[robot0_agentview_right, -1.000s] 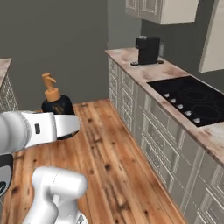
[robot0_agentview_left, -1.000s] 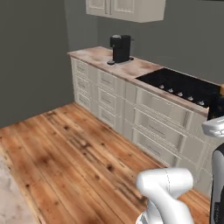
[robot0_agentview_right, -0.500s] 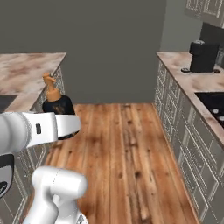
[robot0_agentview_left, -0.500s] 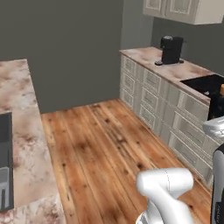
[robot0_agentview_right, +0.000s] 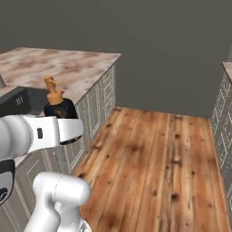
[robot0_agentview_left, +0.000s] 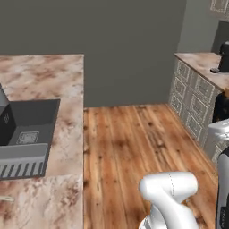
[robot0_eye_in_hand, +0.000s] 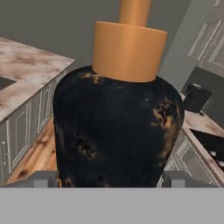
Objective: Locate and retrieve the dish brush and soap dispenser from the cabinet. Place them next to the sink.
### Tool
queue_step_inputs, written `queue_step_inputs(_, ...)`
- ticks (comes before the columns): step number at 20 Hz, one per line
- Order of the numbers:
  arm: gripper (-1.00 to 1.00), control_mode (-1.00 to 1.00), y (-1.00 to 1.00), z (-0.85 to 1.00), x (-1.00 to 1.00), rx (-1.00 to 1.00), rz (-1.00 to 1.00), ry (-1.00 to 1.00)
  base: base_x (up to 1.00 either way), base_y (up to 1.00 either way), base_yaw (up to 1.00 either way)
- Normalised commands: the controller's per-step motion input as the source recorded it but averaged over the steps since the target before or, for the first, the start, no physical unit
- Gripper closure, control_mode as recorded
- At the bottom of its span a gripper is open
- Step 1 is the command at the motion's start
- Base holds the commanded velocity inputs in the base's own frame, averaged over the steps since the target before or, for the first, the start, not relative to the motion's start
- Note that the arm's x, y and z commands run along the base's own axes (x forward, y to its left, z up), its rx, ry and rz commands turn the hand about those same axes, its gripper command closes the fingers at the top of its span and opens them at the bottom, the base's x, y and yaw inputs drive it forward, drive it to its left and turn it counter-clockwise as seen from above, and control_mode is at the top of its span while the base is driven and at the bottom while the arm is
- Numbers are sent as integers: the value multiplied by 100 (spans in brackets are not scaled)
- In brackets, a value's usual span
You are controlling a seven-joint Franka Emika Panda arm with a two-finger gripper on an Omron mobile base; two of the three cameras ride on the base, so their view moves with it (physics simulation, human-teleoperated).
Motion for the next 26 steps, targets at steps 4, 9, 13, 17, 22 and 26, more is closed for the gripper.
queue_step_inputs(4, 100, 100, 0, 0, 0, 0, 0, 0, -5, 31, 50)
queue_step_inputs(9, 100, 100, 0, 0, 0, 0, 0, 0, -2, 23, 49)
queue_step_inputs(13, 100, 100, 0, 0, 0, 0, 0, 0, -3, 31, 42)
queue_step_inputs(17, 100, 100, 0, 0, 0, 0, 0, 0, 0, 34, 39)
queue_step_inputs(22, 100, 100, 0, 0, 0, 0, 0, 0, -3, 25, 40)
queue_step_inputs(26, 100, 100, 0, 0, 0, 0, 0, 0, -9, 34, 40)
